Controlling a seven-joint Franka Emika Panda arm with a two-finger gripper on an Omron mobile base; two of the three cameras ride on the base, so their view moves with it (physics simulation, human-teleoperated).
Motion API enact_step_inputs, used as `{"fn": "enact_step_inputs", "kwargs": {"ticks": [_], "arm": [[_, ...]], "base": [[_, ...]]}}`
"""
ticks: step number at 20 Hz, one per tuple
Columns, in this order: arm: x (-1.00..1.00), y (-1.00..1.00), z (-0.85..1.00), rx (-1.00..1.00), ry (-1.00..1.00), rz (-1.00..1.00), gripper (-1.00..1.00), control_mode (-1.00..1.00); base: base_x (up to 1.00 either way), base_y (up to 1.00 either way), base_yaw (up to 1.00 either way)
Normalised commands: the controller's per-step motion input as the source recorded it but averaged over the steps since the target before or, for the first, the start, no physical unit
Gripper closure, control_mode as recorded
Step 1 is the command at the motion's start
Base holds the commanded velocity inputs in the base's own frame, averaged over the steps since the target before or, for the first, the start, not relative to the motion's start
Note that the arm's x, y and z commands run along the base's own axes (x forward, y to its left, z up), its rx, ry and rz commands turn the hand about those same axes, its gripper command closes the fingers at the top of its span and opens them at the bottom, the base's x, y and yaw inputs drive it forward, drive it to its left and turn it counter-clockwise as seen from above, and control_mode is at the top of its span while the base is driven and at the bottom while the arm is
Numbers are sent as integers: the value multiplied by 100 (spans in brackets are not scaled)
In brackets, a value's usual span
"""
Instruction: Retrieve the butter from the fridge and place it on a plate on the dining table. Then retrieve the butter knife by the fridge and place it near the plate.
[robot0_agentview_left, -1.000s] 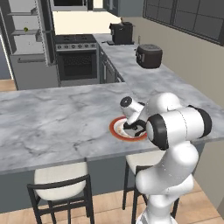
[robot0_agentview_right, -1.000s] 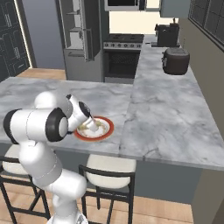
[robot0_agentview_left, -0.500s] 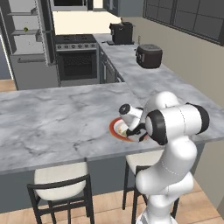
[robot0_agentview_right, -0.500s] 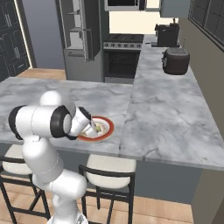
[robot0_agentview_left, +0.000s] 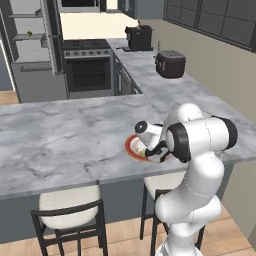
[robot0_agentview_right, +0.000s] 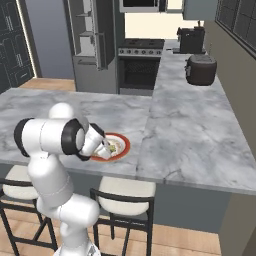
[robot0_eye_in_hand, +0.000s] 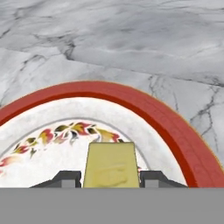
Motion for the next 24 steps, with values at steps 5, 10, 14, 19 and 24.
{"fn": "enact_step_inputs", "kwargs": {"ticks": [5, 10, 14, 19, 24], "arm": [[31, 0, 0, 0, 0, 0, 100, -100], [30, 0, 0, 0, 0, 0, 100, -100], [22, 0, -3, 0, -3, 0, 100, -100], [21, 0, -5, 0, -5, 0, 100, -100], [18, 0, -8, 0, -1, 0, 100, -100]], "base": [[0, 0, 0], [0, 0, 0], [0, 0, 0], [0, 0, 0], [0, 0, 0]]}}
